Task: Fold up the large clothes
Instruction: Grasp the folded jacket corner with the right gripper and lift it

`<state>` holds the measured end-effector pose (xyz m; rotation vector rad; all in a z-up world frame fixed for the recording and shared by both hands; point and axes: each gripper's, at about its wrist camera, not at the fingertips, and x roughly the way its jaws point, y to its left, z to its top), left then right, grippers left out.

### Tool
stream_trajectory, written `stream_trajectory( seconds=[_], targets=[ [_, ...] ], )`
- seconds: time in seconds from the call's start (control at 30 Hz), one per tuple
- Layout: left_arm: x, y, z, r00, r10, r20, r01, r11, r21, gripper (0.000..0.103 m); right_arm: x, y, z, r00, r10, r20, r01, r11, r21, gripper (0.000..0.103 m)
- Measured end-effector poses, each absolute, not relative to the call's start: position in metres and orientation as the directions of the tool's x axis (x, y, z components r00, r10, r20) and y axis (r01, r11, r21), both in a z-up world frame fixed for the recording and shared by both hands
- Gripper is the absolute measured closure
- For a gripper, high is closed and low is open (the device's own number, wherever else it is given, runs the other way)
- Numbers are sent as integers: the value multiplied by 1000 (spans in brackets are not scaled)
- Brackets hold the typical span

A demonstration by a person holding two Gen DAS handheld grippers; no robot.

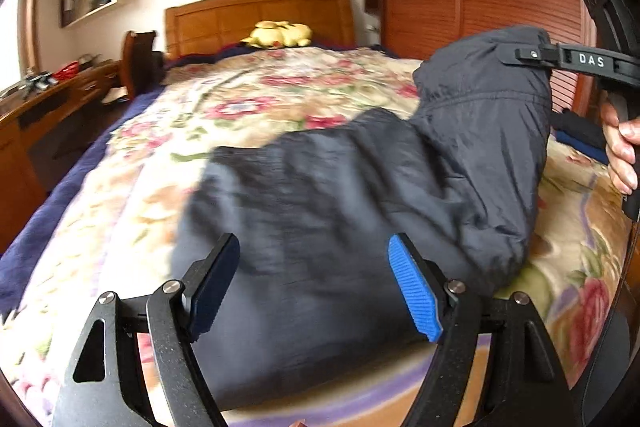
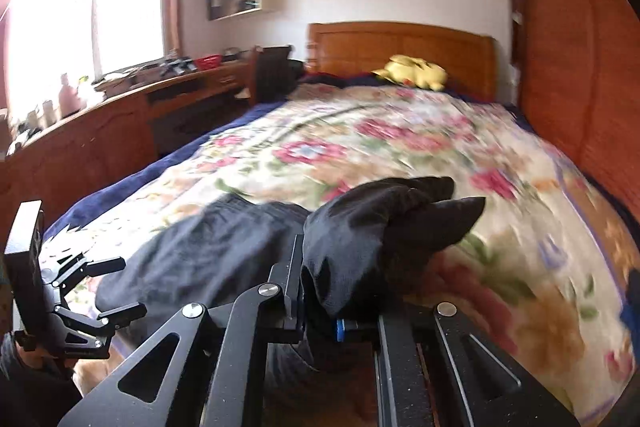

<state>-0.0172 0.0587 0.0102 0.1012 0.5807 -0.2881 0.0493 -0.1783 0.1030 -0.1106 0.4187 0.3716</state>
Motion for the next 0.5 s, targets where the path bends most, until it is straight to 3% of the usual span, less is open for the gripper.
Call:
stream_trajectory(
  seconds=[0.33,0.5],
  targets=[
    [-33,150,10,839,-102,-534,105,994,-25,25,63,-52,94,740,514,-434,-591,805,-53,95],
    [-33,176,6,842,-61,-536,42,998,-47,25,52,-11,64,629,596,-500,-698,716,-25,96]
  ],
)
